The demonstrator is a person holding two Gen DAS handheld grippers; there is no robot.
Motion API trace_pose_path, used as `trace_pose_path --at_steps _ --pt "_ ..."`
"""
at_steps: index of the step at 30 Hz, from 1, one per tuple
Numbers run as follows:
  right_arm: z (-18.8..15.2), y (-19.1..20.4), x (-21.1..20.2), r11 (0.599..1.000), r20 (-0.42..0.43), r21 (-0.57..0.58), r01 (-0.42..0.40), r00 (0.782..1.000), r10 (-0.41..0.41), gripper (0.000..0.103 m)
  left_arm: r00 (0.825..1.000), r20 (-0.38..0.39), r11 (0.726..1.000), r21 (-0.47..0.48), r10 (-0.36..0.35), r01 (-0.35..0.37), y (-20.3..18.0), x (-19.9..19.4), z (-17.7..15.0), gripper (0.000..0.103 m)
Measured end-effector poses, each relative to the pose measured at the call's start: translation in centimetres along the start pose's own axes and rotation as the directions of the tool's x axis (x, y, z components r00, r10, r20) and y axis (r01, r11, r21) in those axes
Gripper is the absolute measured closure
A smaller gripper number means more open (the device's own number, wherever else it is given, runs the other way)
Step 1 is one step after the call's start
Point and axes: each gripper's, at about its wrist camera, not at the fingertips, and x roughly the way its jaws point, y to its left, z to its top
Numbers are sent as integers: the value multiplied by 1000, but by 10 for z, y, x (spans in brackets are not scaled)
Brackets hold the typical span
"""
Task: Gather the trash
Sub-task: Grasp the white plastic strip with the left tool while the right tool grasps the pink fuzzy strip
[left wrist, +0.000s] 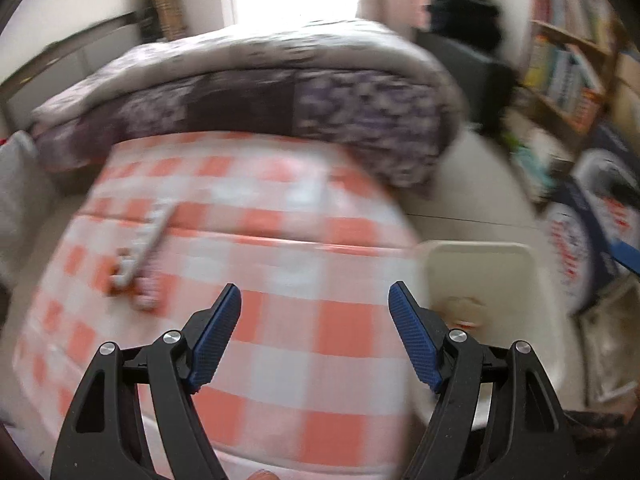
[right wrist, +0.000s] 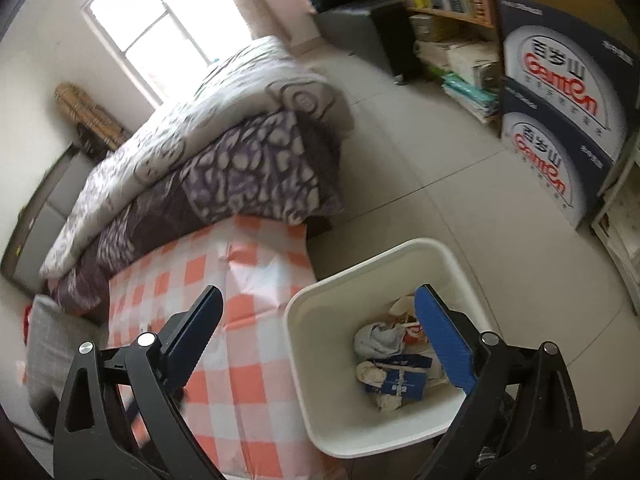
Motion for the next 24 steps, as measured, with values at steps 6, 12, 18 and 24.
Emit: trace_pose_path --at_steps 6,12,18,24 --pt "-17 23 24 997 -98 -76 -5 995 -3 10 979 -72 977 -83 193 -198 94 53 30 29" --pt "-26 47 40 989 -148 -148 -10 989 -12 10 969 -122 963 -145 213 -229 159 100 47 29" --pt "-46 81 60 970 -202 -241 -16 979 -34 10 973 -162 977 -116 162 -182 179 142 38 48" --pt "-70 113 78 941 -220 -339 -7 973 -72 10 990 -141 968 -244 32 -66 226 138 35 94"
